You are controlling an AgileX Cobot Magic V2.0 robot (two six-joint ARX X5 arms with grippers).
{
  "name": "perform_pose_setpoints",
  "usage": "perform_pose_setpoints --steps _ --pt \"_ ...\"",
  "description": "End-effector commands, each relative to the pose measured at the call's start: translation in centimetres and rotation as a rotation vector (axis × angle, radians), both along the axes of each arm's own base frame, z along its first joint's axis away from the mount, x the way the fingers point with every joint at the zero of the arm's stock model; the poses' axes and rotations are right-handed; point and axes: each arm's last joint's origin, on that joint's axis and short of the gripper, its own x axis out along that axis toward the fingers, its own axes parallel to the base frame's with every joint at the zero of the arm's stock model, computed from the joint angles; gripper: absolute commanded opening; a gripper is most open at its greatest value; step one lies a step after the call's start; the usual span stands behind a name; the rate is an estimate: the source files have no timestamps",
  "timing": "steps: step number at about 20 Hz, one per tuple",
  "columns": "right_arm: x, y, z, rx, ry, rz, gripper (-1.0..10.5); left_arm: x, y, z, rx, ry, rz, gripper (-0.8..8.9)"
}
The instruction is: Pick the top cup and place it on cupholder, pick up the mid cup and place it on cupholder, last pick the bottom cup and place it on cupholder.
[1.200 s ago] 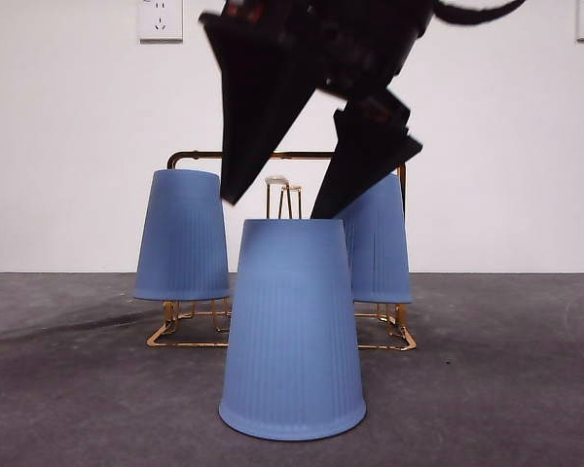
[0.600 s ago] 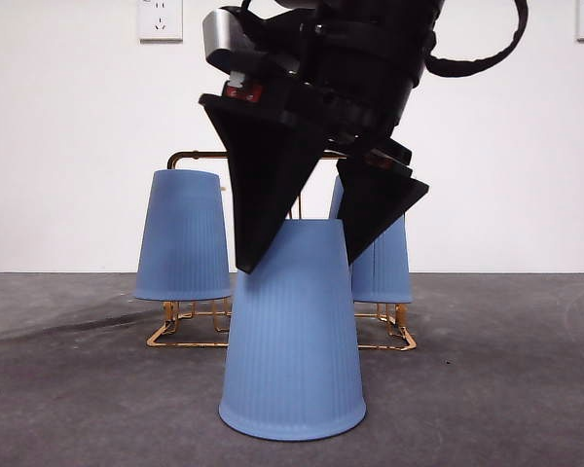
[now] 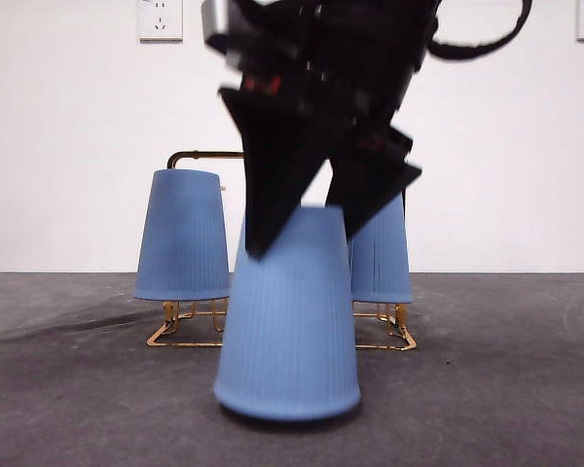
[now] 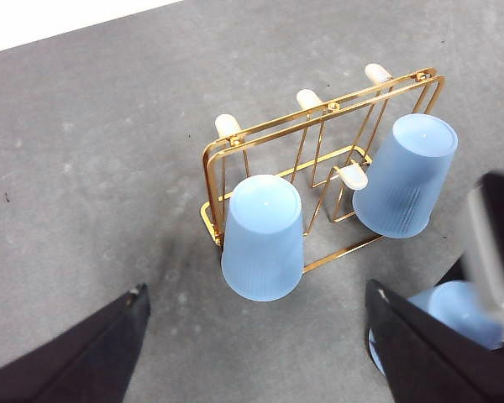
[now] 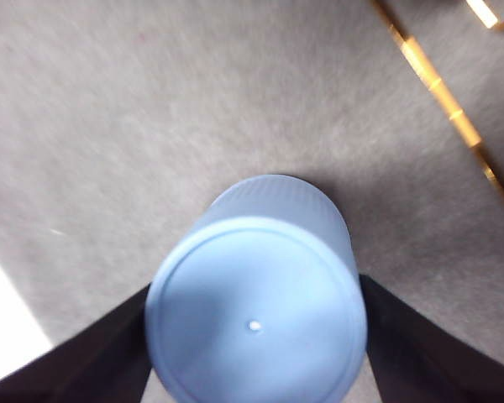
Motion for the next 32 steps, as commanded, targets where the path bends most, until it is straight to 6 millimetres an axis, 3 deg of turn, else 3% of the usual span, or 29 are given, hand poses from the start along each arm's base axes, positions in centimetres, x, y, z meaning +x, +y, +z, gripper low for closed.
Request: perform_pose_setpoints --steps 1,7,11,14,19,32 --pt "-0.5 -0.1 2.9 0.065 -0.076 -0.021 2.5 0.1 -0.1 0.5 -0.012 -0.02 -0.005 4.06" --pt "-0.2 -0.9 11.8 0.166 -0.288 -0.098 2.5 0.0 -0.1 0.5 -0.012 -0.019 -0.005 4.06" --pt "0.9 -1.9 14.1 0.21 -0.358 -0.162 2.5 0.0 -0.1 0.5 -0.012 -0.019 -0.005 4.06" --pt "2.4 -2.8 14.1 0.208 -0.369 -0.218 2.5 0.0 -0.1 0.5 -0.013 -0.02 -0.005 4.06" --pt "4.2 -2.4 13.2 0.236 -0.358 -0.219 2.5 0.0 -0.1 0.5 -0.013 -0.019 -0.005 4.06" --pt "7.9 1.0 7.1 0.113 -0.263 -0.177 2.5 0.0 -0.1 0.5 -0.012 -0.019 -0.006 4.06"
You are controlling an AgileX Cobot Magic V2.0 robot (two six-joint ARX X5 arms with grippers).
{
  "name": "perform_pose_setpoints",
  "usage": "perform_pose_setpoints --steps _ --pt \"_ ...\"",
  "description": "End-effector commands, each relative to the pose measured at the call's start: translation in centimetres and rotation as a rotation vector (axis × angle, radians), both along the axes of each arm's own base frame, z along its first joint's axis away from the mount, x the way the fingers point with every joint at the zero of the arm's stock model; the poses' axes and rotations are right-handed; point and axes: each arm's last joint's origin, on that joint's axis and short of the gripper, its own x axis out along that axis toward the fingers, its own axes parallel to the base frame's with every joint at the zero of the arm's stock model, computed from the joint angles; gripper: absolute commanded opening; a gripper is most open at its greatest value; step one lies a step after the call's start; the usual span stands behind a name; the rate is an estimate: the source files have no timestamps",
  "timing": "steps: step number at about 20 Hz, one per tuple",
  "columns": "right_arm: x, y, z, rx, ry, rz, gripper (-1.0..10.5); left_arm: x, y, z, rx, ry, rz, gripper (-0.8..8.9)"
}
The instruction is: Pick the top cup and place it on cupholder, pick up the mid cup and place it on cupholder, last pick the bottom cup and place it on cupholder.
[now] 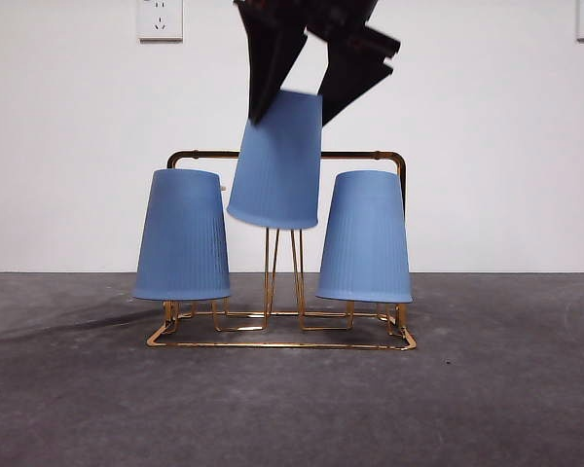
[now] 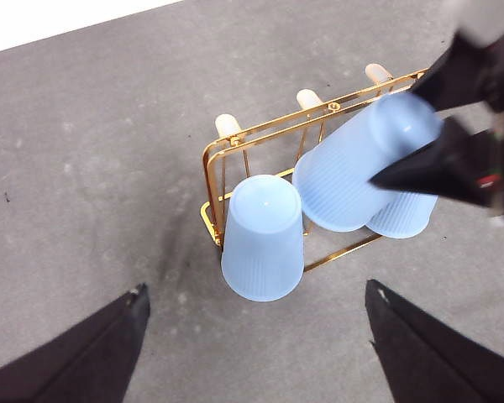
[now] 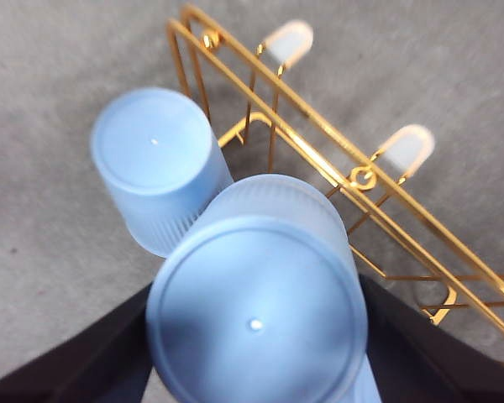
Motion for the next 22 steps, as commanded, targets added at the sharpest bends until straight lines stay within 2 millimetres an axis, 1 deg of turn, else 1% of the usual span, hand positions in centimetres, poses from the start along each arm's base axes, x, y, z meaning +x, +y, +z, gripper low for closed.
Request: perform_pose_setpoints --steps 1,6,9,14,15,17,18,22 --pt "0.7 1.1 -0.9 -0.012 -0.001 0.025 2.5 0.0 -0.1 0.5 -0.013 -0.019 -0.005 4.06" --pt "1.9 1.9 -3.3 -0.052 0.043 0.029 2.5 0.0 -0.1 0.5 -0.012 -0.018 -0.005 4.06" --pt "2.3 2.0 -3.9 -0.061 0.048 0.032 2.8 0.0 -0.1 0.5 -0.012 -0.018 -0.005 4.06" --pt "2.9 2.2 -5.2 -0.071 0.088 0.035 2.9 0.0 -0.1 0.5 -0.012 -0.018 -0.006 4.06" --pt "3.0 2.3 -5.4 -0.075 0.091 0.036 3.2 0.0 -0.1 0.5 -0.011 -0.018 -0.006 4.06" --pt "3.0 2.3 -5.5 -0.076 0.089 0.038 4.2 0.0 -0.1 0.5 -0.012 -0.018 -0.006 4.06" --pt "3.0 2.3 -5.5 -0.076 0.09 0.038 4.4 0.0 -0.1 0.5 -0.012 -0.018 -0.006 4.06" --pt "3.0 2.3 -5.1 -0.079 0.083 0.044 4.5 0.0 -0.1 0.5 -0.012 -0.019 -0.006 4.06"
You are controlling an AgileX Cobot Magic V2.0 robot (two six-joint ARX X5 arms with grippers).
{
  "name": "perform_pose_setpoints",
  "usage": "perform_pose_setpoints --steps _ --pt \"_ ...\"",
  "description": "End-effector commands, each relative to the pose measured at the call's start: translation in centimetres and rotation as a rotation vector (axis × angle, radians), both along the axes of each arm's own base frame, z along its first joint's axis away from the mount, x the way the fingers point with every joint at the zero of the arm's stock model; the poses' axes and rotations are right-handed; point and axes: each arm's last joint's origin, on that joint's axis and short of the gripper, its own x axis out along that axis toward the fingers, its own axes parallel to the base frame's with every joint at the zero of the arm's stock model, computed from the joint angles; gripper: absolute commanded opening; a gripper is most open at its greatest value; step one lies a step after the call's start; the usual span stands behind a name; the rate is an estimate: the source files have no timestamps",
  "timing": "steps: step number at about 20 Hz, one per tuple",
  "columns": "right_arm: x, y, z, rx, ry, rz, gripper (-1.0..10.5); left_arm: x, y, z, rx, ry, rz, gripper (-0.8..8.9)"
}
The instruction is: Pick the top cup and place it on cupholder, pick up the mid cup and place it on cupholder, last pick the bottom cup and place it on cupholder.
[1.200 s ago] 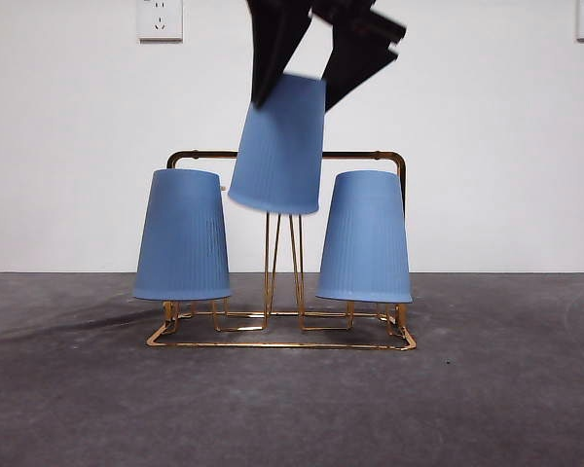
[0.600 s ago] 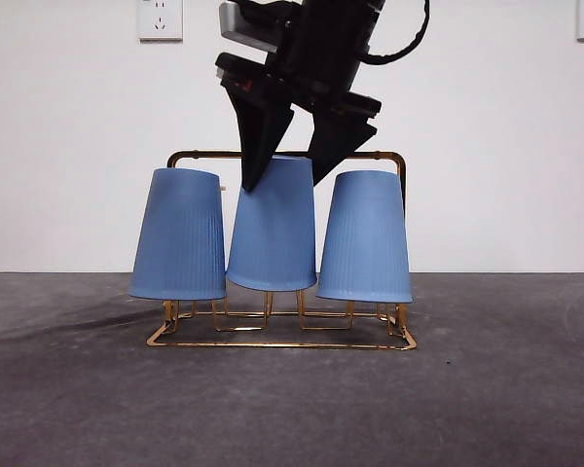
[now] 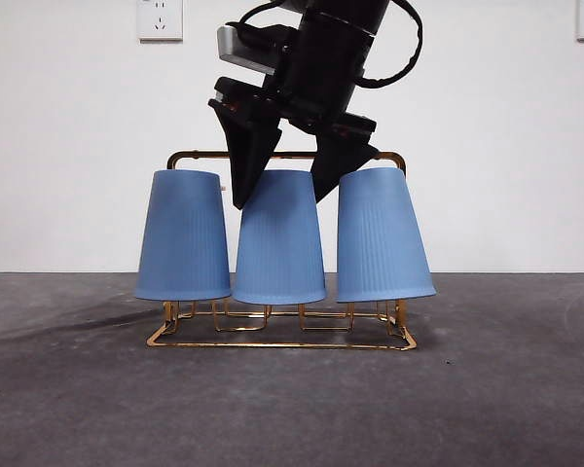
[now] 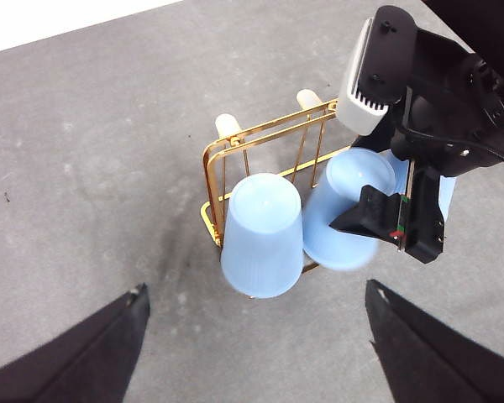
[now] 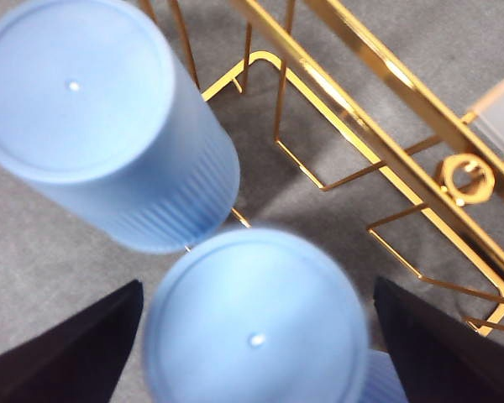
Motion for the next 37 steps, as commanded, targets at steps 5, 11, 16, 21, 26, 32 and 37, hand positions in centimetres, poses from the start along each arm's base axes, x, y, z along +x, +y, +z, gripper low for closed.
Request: perform_pose_setpoints --steps 5,11,16,21,26,32,37 --pt "0.1 0.6 3.4 -0.001 -0.027 0.031 4.5 0.0 -0.1 0.5 -0.013 -0.019 -0.006 4.06" --pt "-1.2 -0.4 9.3 -0.004 -0.024 0.037 4.5 0.0 -0.1 0.5 -0.012 -0.019 -0.005 4.06" --pt "-5.4 -3.2 14.7 0.101 -0.078 0.084 4.4 0.0 -0.1 0.5 -0.012 -0.018 -0.006 4.06" --pt "-10.6 -7.9 17.2 0.185 -0.179 0.086 4.4 0.0 -0.1 0.5 -0.011 -0.02 -0.007 4.06" --pt "-14.9 -11.7 13.7 0.247 -0.196 0.055 4.4 0.0 -0.1 0.5 -0.013 -0.017 -0.014 4.06" --pt "-17.9 -14.2 8.6 0.319 -0.116 0.006 4.4 -0.3 -0.1 0.1 -0.018 0.051 -0.063 4.05" --pt "-18.3 -14.5 7.3 0.31 -0.092 -0.005 4.4 -0.5 -0.1 -0.2 -0.012 0.082 -0.077 4.05"
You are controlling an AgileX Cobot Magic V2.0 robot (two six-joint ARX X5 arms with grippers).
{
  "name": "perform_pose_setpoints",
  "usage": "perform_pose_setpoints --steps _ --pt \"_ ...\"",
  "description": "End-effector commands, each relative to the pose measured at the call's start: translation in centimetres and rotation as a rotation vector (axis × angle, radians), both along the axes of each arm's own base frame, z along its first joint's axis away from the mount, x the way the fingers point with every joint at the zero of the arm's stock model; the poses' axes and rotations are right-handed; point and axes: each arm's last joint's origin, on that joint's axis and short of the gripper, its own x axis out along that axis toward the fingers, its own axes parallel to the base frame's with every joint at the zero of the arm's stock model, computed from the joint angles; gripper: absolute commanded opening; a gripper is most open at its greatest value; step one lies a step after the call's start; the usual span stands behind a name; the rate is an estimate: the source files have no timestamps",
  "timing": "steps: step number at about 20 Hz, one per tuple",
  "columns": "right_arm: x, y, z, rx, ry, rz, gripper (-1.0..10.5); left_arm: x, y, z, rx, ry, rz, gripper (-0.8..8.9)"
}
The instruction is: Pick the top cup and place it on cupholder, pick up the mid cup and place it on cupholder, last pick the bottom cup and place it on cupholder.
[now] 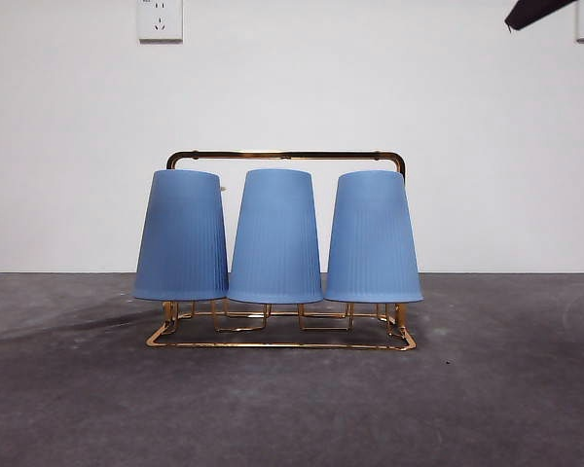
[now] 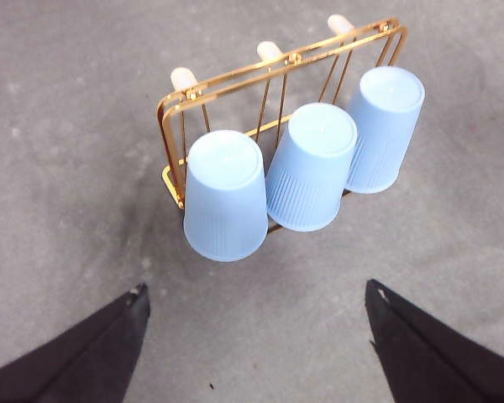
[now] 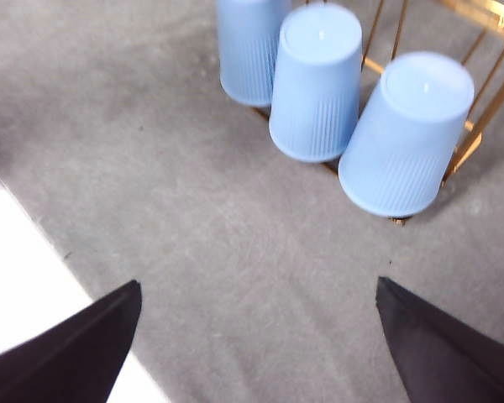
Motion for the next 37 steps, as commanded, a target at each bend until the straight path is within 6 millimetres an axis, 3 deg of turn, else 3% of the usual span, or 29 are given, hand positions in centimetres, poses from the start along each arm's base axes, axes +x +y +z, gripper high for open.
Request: perform_pose_setpoints --steps 1,4,5,7,25,27,31,34,37 --pt "0.0 0.3 0.5 0.028 -0.013 0.002 4.4 0.0 -0.1 0.5 -0.011 -0.013 -0.007 4.04" --pt "0.1 0.3 0.5 0.028 -0.013 -0.002 4.4 0.0 -0.1 0.5 -0.011 -0.013 -0.007 3.92" --pt "0.0 0.3 0.4 0.027 -0.011 -0.002 3.8 0.0 -0.1 0.5 -0.01 -0.013 -0.007 2.91" --pt "0.0 0.2 0.4 0.022 -0.007 -0.002 0.2 0.0 -0.1 0.5 -0.012 -0.015 -0.007 -0.08" --pt "0.0 0.2 0.4 0.024 -0.009 -0.002 0.1 0.0 -0.1 0.6 -0.013 -0.026 -0.006 0.15" --pt "0.0 0.2 0.4 0.024 -0.009 -0.002 0.1 -0.3 0.7 1.0 0.047 -0.111 0.015 0.32" --pt "0.0 0.2 0.4 0.024 -0.009 -0.002 0.1 -1.0 4.1 2.8 -0.139 -0.581 0.284 0.31" --pt "0.0 0.2 0.4 0.024 -0.009 -0.002 0.1 -3.0 6.8 -0.4 -0.194 -0.864 0.471 0.3" --pt "0.0 0.2 0.4 0.024 -0.009 -0.001 0.1 -4.7 8.4 -5.1 -0.139 -0.934 0.647 0.3"
